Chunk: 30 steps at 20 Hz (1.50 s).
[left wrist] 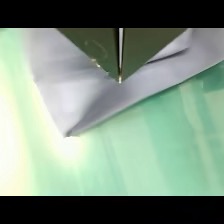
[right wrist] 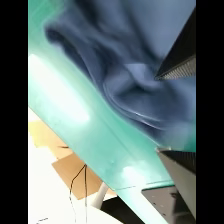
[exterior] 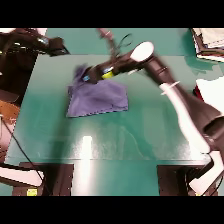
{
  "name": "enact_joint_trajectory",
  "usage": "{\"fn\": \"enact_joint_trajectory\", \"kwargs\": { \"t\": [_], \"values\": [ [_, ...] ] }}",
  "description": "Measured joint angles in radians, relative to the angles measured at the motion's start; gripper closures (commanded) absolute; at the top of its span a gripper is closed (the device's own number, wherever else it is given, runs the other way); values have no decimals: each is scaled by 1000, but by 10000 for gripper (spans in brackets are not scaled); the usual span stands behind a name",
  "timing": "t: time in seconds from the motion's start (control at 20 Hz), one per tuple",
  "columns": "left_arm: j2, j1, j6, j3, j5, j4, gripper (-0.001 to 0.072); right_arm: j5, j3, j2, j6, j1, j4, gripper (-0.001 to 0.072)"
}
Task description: Fold the shirts.
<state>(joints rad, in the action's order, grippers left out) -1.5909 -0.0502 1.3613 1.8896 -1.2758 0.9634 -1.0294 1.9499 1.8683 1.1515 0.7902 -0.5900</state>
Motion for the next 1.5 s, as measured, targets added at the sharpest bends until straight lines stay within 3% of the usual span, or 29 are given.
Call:
{"fn": "enact_joint_trajectory", "kwargs": {
  "t": [0.05, 0.15, 0.35, 0.55, 0.6, 0.7, 0.95, 1.25, 1.3, 1.4, 1.5],
  "values": [
    [25, -31, 0, 0, -10, 3, 677, 34, 0, 24, -11, 28, 4, 212],
    [63, -72, -2, 0, -26, 3, 677, 68, 0, 49, -26, 51, 6, 314],
    [101, -108, -5, 0, -64, 5, 677, -68, -15, 30, 13, -22, -92, 314],
    [111, -118, -6, -5, -89, 6, 677, -201, -168, -66, 95, -175, -218, 314],
    [113, -119, -7, -7, -92, 5, 677, -208, -229, -97, 114, -222, -239, 307],
    [114, -120, -8, -10, -99, 5, 677, -192, -343, -149, 150, -304, -256, -8],
    [115, -122, -17, -11, -100, 5, 677, -94, -532, -151, 182, -423, -187, 24],
    [115, -121, -27, -11, -97, 3, 677, -70, -475, 11, 174, -377, -18, 31],
    [115, -122, -28, -11, -97, 3, 677, -74, -451, 40, 174, -358, 6, 64],
    [115, -122, -31, -11, -97, 3, 677, -78, -404, 93, 172, -317, 47, 208],
    [115, -121, -32, -11, -97, 2, 677, -75, -370, 129, 170, -279, 71, 463]
  ]
}}
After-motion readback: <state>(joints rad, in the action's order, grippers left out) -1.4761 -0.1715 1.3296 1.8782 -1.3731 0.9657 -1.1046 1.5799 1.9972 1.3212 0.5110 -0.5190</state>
